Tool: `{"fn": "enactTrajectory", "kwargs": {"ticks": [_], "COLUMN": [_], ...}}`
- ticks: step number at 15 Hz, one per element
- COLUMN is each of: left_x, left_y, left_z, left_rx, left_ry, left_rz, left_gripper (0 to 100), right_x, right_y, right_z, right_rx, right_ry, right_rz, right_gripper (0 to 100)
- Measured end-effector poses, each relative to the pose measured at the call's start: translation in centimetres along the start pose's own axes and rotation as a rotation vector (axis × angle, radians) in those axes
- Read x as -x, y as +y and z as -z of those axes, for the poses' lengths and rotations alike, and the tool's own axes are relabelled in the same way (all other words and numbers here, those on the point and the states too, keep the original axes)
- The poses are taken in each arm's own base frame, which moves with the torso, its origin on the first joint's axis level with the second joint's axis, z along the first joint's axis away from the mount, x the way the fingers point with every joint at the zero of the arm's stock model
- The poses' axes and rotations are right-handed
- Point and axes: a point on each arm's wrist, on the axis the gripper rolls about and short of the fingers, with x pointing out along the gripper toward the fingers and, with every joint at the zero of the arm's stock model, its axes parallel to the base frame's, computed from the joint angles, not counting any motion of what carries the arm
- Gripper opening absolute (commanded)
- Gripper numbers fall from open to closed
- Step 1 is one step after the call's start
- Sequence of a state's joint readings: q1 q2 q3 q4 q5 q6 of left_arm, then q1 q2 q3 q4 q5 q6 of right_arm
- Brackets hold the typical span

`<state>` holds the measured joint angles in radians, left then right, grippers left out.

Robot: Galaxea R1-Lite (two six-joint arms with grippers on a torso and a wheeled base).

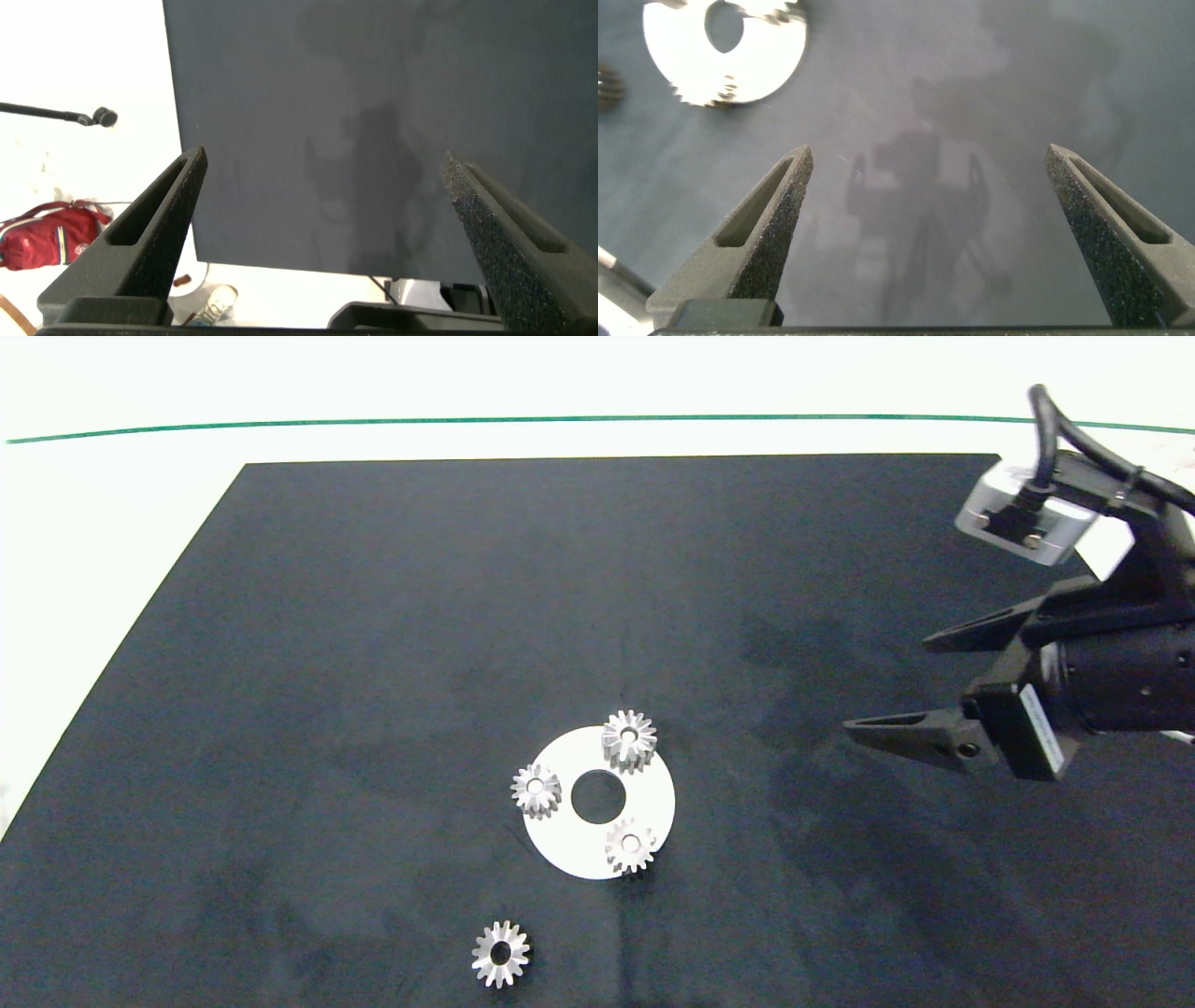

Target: Remove an incorrectly installed larger gear and replace it with the correct smaller gear

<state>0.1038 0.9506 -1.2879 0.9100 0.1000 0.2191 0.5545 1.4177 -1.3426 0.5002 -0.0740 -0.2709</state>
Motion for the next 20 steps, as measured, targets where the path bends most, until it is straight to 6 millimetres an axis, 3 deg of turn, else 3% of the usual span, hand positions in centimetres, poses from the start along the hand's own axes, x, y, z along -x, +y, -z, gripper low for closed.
{"fn": "enactTrajectory", "kwargs": {"ticks": [3,7,11,20], "left_x": [0.4,1.0,1.2,1.2], "left_y": [0.0,0.0,0.0,0.0], "left_z": [0.1,0.3,0.4,0.5], "left_rx": [0.001,0.000,0.000,0.000], "left_ry": [-0.016,-0.036,-0.041,-0.043], "left_rz": [-0.004,-0.008,-0.009,-0.009], "left_gripper": [100,100,100,100], "right_x": [-3.0,-6.9,-9.3,-13.4], "right_y": [2.4,5.2,6.4,8.0], "right_z": [-2.6,-3.8,-5.5,-6.5], "right_rx": [0.097,0.182,0.200,0.197], "right_ry": [0.049,0.108,0.089,0.106], "right_rz": [-0.092,-0.098,-0.115,-0.132], "right_gripper": [100,100,100,100]}}
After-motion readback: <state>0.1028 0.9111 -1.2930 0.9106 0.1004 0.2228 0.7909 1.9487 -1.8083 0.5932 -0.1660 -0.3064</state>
